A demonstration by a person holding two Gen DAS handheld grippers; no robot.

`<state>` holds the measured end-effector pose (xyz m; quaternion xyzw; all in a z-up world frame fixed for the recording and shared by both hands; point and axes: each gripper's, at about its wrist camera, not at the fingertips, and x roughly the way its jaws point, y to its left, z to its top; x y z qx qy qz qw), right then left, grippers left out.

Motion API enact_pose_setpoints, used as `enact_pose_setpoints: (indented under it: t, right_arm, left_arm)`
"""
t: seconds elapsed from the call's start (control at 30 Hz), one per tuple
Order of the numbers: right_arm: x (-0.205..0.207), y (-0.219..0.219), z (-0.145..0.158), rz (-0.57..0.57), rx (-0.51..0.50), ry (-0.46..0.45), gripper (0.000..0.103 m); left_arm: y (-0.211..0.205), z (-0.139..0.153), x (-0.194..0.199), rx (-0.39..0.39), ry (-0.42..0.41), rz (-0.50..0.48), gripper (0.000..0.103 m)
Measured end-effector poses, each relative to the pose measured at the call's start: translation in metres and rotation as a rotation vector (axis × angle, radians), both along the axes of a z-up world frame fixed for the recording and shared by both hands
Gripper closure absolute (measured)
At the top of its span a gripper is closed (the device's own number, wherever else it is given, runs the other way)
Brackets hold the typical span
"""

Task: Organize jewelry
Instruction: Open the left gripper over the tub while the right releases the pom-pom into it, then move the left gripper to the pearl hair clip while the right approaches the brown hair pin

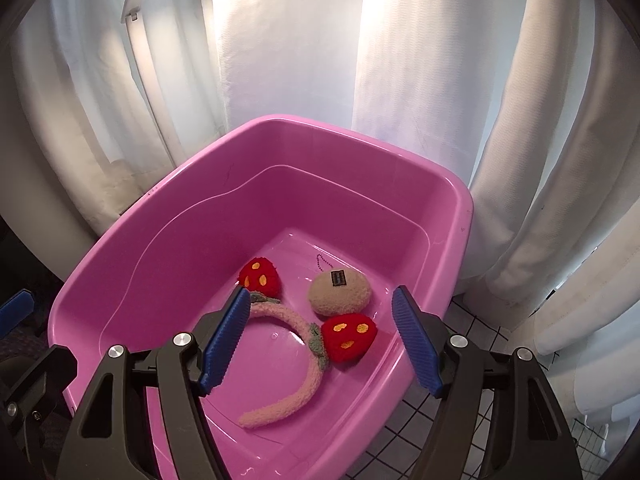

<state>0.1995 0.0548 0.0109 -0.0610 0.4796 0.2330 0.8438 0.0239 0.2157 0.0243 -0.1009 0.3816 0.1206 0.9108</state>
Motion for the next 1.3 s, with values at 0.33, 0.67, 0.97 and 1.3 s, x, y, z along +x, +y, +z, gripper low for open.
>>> enact_pose_setpoints:
  t: [0.33, 0.67, 0.97, 1.3]
  right_arm:
    - [-0.028, -0.022, 0.014, -0.042, 0.048, -0.027, 0.033]
    - [-0.093, -0.134, 0.020, -0.217, 0.064, -0.042, 0.033]
    - [-0.170, -0.272, -0.005, -0.473, 0.009, 0.017, 0.033]
    - [-0.238, -0.346, -0.073, -0.659, 0.028, 0.170, 0.033]
  left_arm:
    - [-0.007, 0.015, -0.018, 0.009, -0.040, -0.017, 0.006]
    - [-0.068, 0.021, -0.023, -0.019, -0.060, -0.190, 0.006]
    - [-0.166, -0.008, -0.029, -0.068, -0.012, -0.418, 0.006]
    - [-0.253, -0.093, -0.035, -0.039, 0.147, -0.595, 0.006]
